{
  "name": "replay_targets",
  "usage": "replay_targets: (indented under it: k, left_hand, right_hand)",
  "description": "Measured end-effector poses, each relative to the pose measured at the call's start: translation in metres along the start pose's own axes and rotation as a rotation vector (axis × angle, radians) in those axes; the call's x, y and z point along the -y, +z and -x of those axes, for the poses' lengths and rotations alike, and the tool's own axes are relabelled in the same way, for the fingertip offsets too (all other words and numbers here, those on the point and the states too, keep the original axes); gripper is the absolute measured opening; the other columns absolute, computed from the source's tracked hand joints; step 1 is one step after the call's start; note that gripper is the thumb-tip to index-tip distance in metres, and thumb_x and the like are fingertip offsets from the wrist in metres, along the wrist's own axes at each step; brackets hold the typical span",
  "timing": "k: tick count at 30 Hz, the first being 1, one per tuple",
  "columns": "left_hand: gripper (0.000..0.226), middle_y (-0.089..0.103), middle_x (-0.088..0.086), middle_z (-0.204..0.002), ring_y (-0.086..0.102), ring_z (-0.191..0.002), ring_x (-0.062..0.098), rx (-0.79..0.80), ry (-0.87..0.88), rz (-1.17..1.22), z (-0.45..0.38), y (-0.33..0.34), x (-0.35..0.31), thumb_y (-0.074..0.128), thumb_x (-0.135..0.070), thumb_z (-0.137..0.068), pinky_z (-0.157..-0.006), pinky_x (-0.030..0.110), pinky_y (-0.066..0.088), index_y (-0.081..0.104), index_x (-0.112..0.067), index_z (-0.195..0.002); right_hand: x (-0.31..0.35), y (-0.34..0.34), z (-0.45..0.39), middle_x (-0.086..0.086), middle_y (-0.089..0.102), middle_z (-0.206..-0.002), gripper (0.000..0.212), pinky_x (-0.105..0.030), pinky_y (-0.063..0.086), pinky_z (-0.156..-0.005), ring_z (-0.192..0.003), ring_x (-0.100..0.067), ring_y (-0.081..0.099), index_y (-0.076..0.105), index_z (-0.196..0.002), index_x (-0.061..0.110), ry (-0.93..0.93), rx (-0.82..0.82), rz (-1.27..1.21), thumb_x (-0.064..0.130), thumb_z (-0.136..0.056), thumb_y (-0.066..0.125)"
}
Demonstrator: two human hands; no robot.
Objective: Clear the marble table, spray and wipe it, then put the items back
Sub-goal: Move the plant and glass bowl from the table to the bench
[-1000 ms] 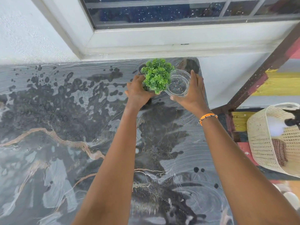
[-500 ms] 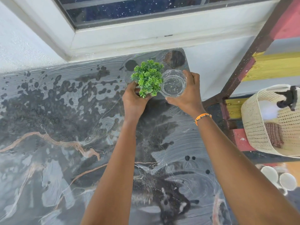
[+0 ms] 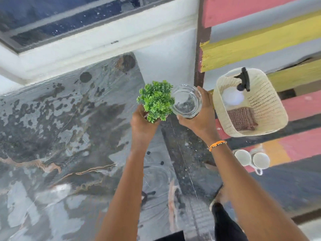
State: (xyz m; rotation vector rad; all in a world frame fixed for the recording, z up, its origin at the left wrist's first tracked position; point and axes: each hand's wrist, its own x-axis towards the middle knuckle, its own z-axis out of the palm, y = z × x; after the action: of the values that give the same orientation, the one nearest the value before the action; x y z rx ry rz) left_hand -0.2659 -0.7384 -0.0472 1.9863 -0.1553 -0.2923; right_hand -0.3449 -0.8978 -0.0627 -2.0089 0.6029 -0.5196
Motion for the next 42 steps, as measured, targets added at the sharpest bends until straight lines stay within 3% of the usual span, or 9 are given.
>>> replay_targets:
  k: [4, 6, 8, 12, 17, 21, 31, 38, 42]
  left_hand:
    - [0.049, 0.069, -0.012, -0.091, 0.065, -0.083, 0.0, 0.115, 0.004, -0.038, 0.045, 0.077, -0.022, 0.083, -0.011, -0.063, -0.071, 0.017, 0.051, 0.06, -0.017, -0.106]
    - [0.047, 0.068, -0.015, -0.089, 0.063, -0.08, -0.009, 0.178, 0.012, -0.06, 0.067, 0.122, -0.033, 0.083, -0.012, -0.063, -0.071, 0.007, 0.048, 0.06, -0.021, -0.103]
    - [0.043, 0.063, -0.022, -0.081, 0.058, -0.072, -0.019, 0.24, 0.037, -0.079, 0.087, 0.165, -0.046, 0.083, -0.014, -0.063, -0.061, -0.004, 0.04, 0.06, -0.023, -0.099]
    - [0.045, 0.065, -0.013, -0.085, 0.063, -0.078, 0.004, 0.37, 0.009, -0.118, 0.12, 0.245, -0.062, 0.081, -0.013, -0.065, -0.058, -0.005, 0.039, 0.063, -0.014, -0.106]
    - [0.044, 0.057, -0.019, -0.077, 0.05, -0.068, -0.014, 0.482, 0.021, -0.147, 0.157, 0.334, -0.064, 0.079, -0.005, -0.065, -0.057, -0.009, 0.031, 0.06, -0.017, -0.102]
    - [0.039, 0.063, -0.003, -0.086, 0.052, -0.078, 0.007, 0.538, -0.037, -0.219, 0.174, 0.385, -0.046, 0.077, -0.009, -0.068, -0.055, -0.006, 0.03, 0.062, -0.008, -0.104]
    - [0.035, 0.059, -0.002, -0.08, 0.055, -0.074, 0.011, 0.59, -0.154, -0.356, 0.172, 0.449, 0.003, 0.078, -0.004, -0.065, -0.049, -0.004, 0.031, 0.065, -0.007, -0.097]
    - [0.039, 0.055, -0.012, -0.07, 0.051, -0.064, 0.004, 0.532, -0.285, -0.348, 0.161, 0.475, 0.028, 0.072, 0.007, -0.066, -0.047, 0.004, 0.036, 0.054, -0.025, -0.079]
    - [0.029, 0.065, 0.002, -0.086, 0.055, -0.077, 0.011, 0.508, -0.291, -0.278, 0.161, 0.49, 0.038, 0.07, 0.001, -0.072, -0.053, 0.004, 0.04, 0.061, -0.006, -0.099]
  right_hand:
    - [-0.046, -0.085, 0.026, -0.014, 0.047, -0.125, 0.094, -0.015, 0.034, -0.102, -0.115, -0.009, 0.042, 0.04, -0.132, 0.003, 0.056, -0.084, 0.02, 0.024, -0.052, 0.087]
    - [-0.073, -0.129, 0.04, -0.011, 0.046, -0.124, 0.096, -0.023, 0.036, -0.103, -0.115, -0.015, 0.043, 0.039, -0.132, 0.004, 0.093, -0.136, 0.037, 0.025, -0.052, 0.087]
    - [-0.098, -0.169, 0.053, -0.004, 0.043, -0.122, 0.097, -0.016, 0.034, -0.102, -0.114, -0.012, 0.041, 0.039, -0.131, 0.005, 0.12, -0.187, 0.039, 0.031, -0.051, 0.086]
    - [-0.151, -0.237, 0.077, -0.013, 0.046, -0.122, 0.092, -0.004, 0.027, -0.099, -0.115, -0.021, 0.043, 0.04, -0.129, -0.002, 0.169, -0.273, 0.109, 0.019, -0.052, 0.085]
    - [-0.218, -0.295, 0.108, -0.018, 0.044, -0.125, 0.095, -0.006, 0.027, -0.098, -0.117, -0.017, 0.038, 0.039, -0.13, -0.003, 0.31, -0.329, 0.142, 0.013, -0.049, 0.086]
    - [-0.267, -0.313, 0.127, -0.019, 0.045, -0.123, 0.094, -0.012, 0.031, -0.092, -0.108, -0.001, 0.034, 0.039, -0.13, 0.0, 0.428, -0.331, 0.149, 0.014, -0.049, 0.085]
    - [-0.364, -0.297, 0.139, -0.018, 0.043, -0.127, 0.096, 0.002, 0.023, -0.09, -0.109, 0.004, 0.027, 0.038, -0.132, -0.001, 0.591, -0.32, 0.113, 0.013, -0.049, 0.085]
    - [-0.398, -0.282, 0.121, -0.014, 0.038, -0.129, 0.099, -0.011, 0.03, -0.091, -0.116, -0.014, 0.038, 0.034, -0.134, 0.002, 0.581, -0.3, 0.139, 0.017, -0.05, 0.084]
    - [-0.409, -0.275, 0.118, -0.015, 0.037, -0.129, 0.099, -0.012, 0.032, -0.094, -0.117, -0.016, 0.04, 0.033, -0.133, 0.001, 0.558, -0.329, 0.117, 0.018, -0.051, 0.085]
